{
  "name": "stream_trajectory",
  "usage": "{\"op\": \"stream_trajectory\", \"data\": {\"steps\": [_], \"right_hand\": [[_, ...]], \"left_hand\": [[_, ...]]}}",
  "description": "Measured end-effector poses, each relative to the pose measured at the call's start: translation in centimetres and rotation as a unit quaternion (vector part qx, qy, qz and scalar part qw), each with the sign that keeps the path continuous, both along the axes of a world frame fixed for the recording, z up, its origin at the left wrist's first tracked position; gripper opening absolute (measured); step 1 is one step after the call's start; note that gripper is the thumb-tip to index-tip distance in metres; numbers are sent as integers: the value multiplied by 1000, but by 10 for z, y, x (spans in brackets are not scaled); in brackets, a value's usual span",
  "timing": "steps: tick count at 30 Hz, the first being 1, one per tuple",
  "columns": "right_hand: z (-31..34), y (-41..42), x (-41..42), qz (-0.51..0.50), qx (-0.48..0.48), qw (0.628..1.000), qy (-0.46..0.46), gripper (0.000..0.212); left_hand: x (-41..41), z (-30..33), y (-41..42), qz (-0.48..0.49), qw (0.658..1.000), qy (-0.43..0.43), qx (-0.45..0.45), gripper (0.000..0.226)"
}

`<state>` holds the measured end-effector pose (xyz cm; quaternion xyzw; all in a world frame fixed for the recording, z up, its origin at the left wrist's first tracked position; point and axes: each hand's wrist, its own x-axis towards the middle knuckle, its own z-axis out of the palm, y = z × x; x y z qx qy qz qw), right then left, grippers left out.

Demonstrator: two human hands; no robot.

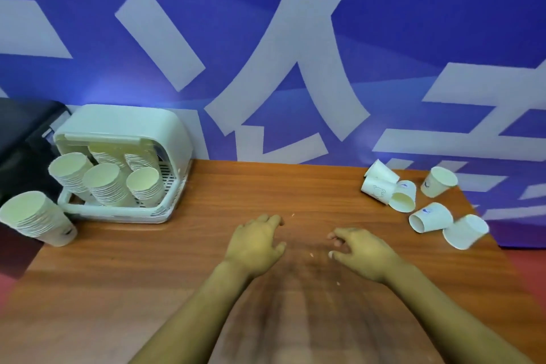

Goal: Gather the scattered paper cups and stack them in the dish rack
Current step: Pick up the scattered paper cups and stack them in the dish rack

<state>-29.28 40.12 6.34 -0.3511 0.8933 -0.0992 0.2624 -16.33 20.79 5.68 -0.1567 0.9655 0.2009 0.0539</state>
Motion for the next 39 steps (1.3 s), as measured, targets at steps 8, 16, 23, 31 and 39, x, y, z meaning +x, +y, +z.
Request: {"op": "stream_trajectory", "data": {"steps": [8,16,23,31,39], "right_hand": [[-5,44,-25,-26,-15,1000,-9,32],[-8,98,-66,-54,17,998,13,32],[-15,146,-125,-28,10,999,11,29],[-18,222,-207,-51,14,995,79,57],[-45,269,-264,-106,43,991,62,80]], "left_hand": [[-32,-11,32,-14,999,-37,16,45],[-86,-29,79,-63,997,-44,23,44],[-134,-25,125,-35,998,-52,17,47],[-217,-23,215,-44,998,-47,16,52],[-285,-34,271,-51,998,-47,-8,58]]}}
